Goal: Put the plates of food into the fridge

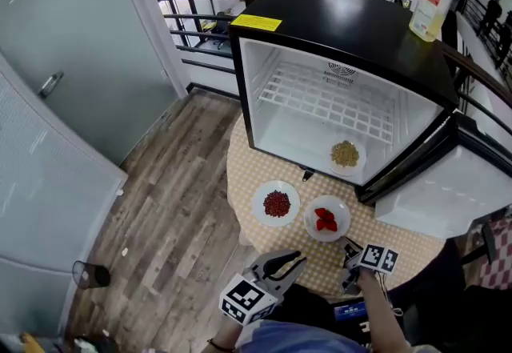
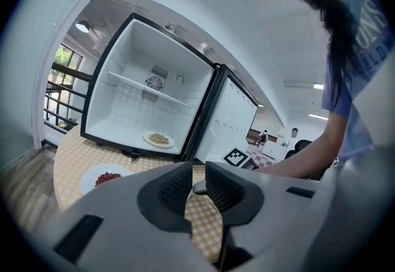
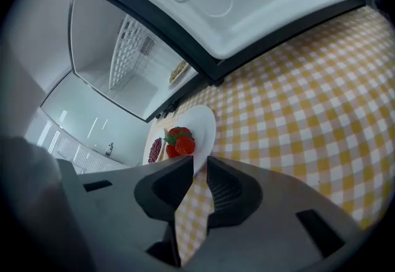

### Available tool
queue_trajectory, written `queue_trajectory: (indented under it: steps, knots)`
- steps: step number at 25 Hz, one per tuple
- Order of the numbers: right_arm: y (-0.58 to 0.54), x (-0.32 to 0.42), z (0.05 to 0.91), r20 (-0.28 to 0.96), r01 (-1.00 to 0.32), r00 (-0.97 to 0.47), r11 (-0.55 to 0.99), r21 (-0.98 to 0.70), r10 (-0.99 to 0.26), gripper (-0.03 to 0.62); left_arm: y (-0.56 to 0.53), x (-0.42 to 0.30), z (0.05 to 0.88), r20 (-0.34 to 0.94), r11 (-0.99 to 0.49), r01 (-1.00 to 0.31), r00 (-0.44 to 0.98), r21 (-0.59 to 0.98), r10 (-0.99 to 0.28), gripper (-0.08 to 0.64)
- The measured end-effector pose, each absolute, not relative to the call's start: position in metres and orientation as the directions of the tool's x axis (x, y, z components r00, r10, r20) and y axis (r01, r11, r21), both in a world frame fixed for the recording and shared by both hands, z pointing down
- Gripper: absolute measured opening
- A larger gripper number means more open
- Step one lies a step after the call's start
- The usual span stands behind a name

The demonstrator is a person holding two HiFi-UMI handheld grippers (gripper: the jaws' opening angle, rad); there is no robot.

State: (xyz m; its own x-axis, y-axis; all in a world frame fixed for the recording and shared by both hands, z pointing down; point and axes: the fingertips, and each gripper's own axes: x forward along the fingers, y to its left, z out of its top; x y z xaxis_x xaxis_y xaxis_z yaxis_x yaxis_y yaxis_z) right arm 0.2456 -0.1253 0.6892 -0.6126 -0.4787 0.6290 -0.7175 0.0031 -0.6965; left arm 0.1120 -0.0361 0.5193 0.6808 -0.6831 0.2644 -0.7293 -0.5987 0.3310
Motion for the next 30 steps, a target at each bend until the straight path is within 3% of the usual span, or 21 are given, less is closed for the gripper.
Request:
queue_trajectory:
  steps: [4,12,16,22,30]
  knots:
    - [-0.129,0.237,0.7,0.62,-0.67,-0.652,-0.053,-0.741,-0.437,0.073,-0.037,0.108,0.523,0.285,-0.534,-0.776,0.624,0.335,-0.728,0.063]
    - [-0.138,0.24,0.709,0.598,-0.575,-0.668,-0.203,-0.793,-0.444,0.051,-0.03,0.104,0.521,0.305,-0.477,-0.826,0.557,0.301,-0.772,0.062]
    - [-0.138,0.242,0.703,0.541,-0.449,-0.69,-0.302,-0.841,-0.481,0.028,-0.021,0.096,0.521,0.3,-0.429,-0.839,0.527,0.334,-0.795,0.063]
    - [-0.14,0.228,0.664,0.409,-0.325,-0.763,-0.25,-0.912,-0.5,0.023,-0.016,0.084,0.523,0.301,-0.372,-0.863,0.476,0.342,-0.826,0.063]
    - [-0.134,0.235,0.639,0.355,-0.277,-0.78,-0.225,-0.934,-0.516,0.023,-0.023,0.095,0.517,0.283,-0.393,-0.859,0.486,0.328,-0.827,0.063]
